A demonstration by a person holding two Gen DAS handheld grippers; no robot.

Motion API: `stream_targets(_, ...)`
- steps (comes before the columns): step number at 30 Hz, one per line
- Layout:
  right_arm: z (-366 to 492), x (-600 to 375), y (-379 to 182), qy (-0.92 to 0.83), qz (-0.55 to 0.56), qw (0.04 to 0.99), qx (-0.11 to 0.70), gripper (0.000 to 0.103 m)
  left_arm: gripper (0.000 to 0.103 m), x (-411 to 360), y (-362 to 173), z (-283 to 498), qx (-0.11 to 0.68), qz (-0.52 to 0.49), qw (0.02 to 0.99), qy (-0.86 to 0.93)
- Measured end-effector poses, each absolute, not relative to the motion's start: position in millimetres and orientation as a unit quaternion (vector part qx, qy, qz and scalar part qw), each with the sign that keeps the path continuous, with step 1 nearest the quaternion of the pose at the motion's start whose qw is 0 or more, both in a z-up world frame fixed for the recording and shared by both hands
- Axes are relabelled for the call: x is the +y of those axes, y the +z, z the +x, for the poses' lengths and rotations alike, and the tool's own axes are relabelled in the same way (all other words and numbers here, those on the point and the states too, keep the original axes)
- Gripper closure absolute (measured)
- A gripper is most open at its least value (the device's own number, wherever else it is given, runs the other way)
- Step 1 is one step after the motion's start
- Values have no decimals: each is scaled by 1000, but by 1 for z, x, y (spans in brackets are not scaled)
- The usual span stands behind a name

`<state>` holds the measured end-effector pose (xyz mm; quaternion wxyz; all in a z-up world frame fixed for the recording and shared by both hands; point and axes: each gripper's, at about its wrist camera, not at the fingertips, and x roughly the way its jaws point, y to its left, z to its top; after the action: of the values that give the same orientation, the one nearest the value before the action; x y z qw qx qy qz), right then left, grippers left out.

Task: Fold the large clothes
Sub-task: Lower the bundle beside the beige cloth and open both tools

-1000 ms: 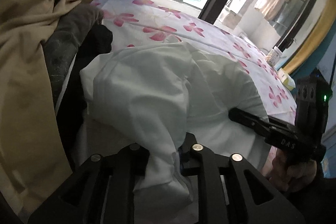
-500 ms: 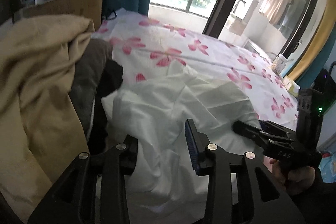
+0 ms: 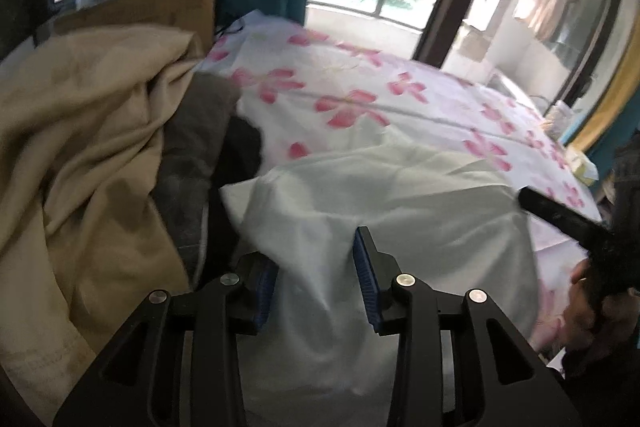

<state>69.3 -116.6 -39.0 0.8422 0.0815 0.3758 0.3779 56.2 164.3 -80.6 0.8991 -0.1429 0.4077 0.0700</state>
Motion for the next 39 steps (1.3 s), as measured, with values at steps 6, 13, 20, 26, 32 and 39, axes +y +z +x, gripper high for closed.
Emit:
stream_targets(6,80,-105,-63,357,52,847,392,37,64,172,-95,61,422,-139,893,76)
stream_targets(13,85,-97,-77,348,30,850,394,37,64,172,-96,65,422,-137,893,70)
stream_targets(20,85,-97,-79,348,31,849,396,37,64,168,-84,66,402,-131,905,57)
stream_targets(26,82,-98,-77,341,32,852,397,37,64,170,-88,68,413,-125,900,63)
stream_targets(32,79,-108,-71,336,44,854,394,35,64,168,-80,58,399,-124,906,62)
stream_targets(39,60,-120,-57,346,40,859,376,29,64,164,-68,37,381,-119,915,65)
